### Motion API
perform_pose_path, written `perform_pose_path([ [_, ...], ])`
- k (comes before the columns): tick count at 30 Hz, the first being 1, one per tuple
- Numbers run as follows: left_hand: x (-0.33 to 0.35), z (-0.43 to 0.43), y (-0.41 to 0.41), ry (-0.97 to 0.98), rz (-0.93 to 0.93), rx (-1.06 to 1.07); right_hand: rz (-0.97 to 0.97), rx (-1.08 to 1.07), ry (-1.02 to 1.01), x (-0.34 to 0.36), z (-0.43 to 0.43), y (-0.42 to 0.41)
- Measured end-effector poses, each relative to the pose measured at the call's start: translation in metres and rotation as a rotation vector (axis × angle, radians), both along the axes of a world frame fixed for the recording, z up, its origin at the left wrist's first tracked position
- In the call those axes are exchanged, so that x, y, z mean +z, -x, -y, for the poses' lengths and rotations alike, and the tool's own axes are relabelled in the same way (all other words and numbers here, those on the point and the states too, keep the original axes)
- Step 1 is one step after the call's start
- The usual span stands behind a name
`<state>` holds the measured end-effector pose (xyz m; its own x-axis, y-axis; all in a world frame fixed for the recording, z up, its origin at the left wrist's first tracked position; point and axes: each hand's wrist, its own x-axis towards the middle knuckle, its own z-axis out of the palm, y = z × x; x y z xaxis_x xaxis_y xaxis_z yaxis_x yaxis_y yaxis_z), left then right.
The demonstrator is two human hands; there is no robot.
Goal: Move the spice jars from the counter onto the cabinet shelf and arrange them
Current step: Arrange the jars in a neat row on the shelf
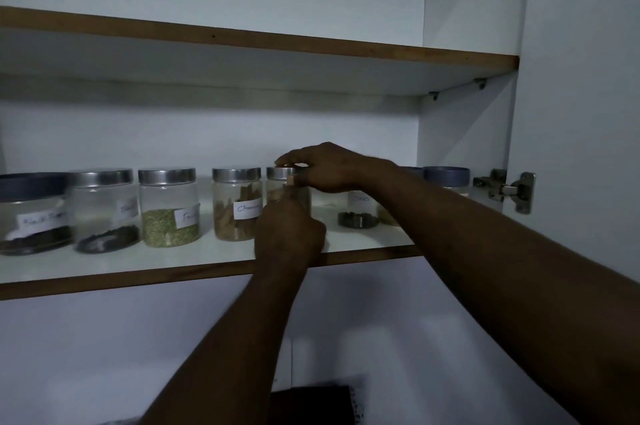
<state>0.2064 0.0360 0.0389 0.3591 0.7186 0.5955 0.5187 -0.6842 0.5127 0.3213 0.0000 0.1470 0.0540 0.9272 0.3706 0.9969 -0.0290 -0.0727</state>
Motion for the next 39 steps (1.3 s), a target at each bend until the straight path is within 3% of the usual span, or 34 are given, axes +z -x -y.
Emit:
perform_pose_path([
  [4,0.001,-0.002,-0.004,-0.050,0.024,0.028,0.103,-0.064,-0.047,0.001,-0.003,0.002],
  [7,0.004,-0.004,-0.005,0.052,0.102,0.055,0.148,-0.121,-0.076,0.003,-0.001,-0.003],
  [15,0.007,-0.024,-0.013,0.150,-0.099,-0.036,-0.028,-0.080,-0.152,-0.002,0.006,-0.024],
  [23,0.016,-0.045,-0.014,0.173,-0.260,-0.203,0.024,-0.154,-0.161,-0.003,0.007,-0.033],
  [39,0.011,-0.046,-0.016,0.136,-0.245,-0.209,0.087,-0.242,-0.239,-0.007,-0.002,-0.037],
])
